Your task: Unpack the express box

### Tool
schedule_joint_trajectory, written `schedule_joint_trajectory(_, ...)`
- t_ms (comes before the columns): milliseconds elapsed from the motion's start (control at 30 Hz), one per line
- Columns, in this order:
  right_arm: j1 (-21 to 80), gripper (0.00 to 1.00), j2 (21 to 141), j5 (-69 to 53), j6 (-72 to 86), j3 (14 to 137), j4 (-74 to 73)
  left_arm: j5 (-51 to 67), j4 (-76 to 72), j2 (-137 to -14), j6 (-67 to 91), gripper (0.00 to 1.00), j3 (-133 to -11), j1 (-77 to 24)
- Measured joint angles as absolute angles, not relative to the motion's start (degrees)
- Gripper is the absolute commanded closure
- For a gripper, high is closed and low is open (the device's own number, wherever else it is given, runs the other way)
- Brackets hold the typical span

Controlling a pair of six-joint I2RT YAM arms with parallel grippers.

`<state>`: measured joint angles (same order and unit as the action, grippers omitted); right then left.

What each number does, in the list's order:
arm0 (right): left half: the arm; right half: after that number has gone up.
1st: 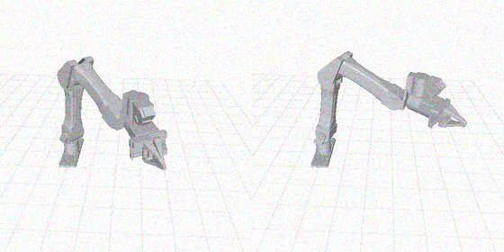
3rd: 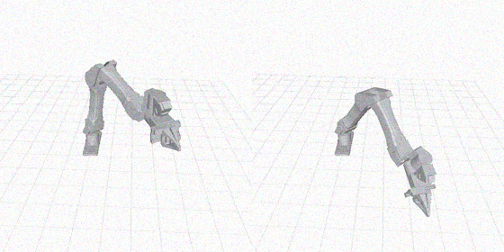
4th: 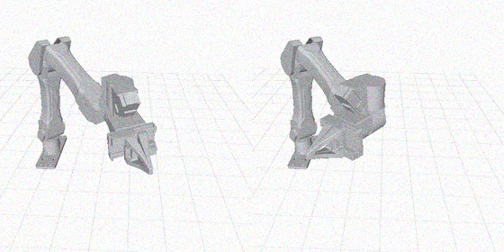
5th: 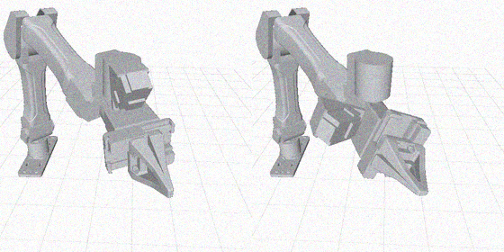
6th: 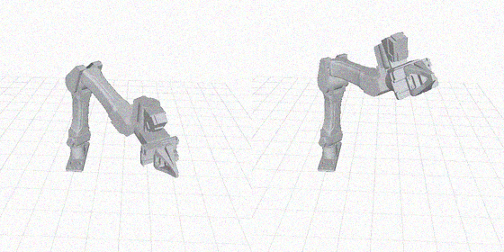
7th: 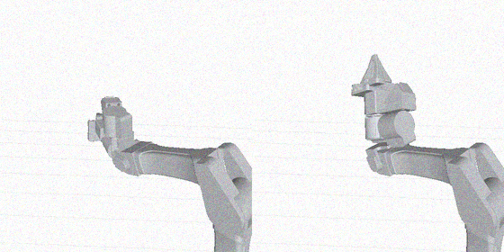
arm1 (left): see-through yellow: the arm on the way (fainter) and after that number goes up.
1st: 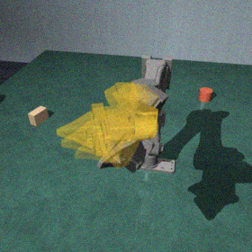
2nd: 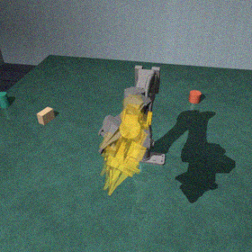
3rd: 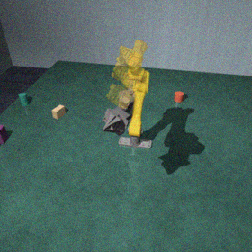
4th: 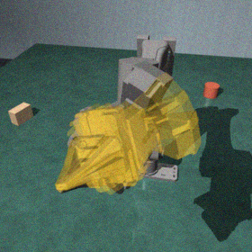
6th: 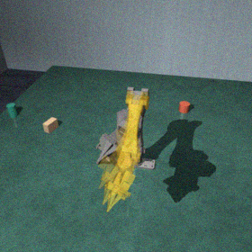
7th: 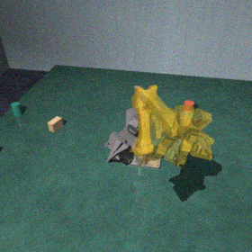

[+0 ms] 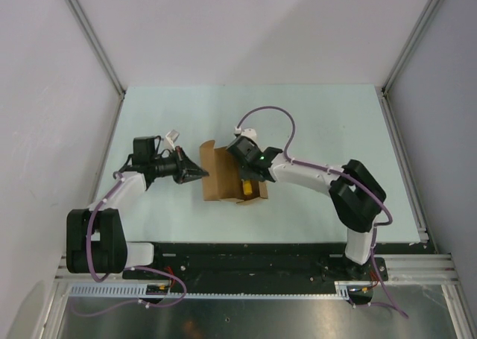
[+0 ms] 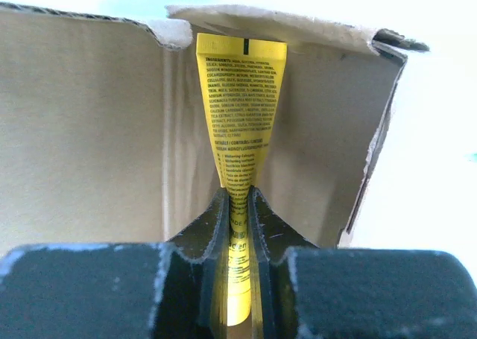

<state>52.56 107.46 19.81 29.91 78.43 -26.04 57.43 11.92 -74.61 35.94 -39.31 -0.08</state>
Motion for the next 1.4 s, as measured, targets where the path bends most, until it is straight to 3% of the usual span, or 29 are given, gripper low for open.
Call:
schedule_joint_trajectory(500,45.84,0.87,92.6,6.44,31.7,78.26,-23.24,52.88,16.12,-75.18,35.0,1.0,-46.35,-0.12)
schedule_joint_trajectory(800,36.64,0.84,85.3,4.64,31.73,75.07,-23.29,47.88,23.7,-75.88,30.26,0.97,-49.19,-0.12)
schedule_joint_trajectory(967,35.64,0.84,87.48,4.86,29.56,72.97,-24.08,44.42,29.21,-76.23,26.06,0.94,-52.23,-0.12)
schedule_joint_trajectory(1200,35.59,0.84,97.23,4.89,26.7,72.1,-25.12,42.22,31.51,-77.89,23.55,0.81,-54.59,-0.12)
schedule_joint_trajectory(1400,35.48,0.74,104.49,4.6,25.82,71.99,-24.71,42.39,32.4,-78.04,23.31,0.69,-55.7,-0.12)
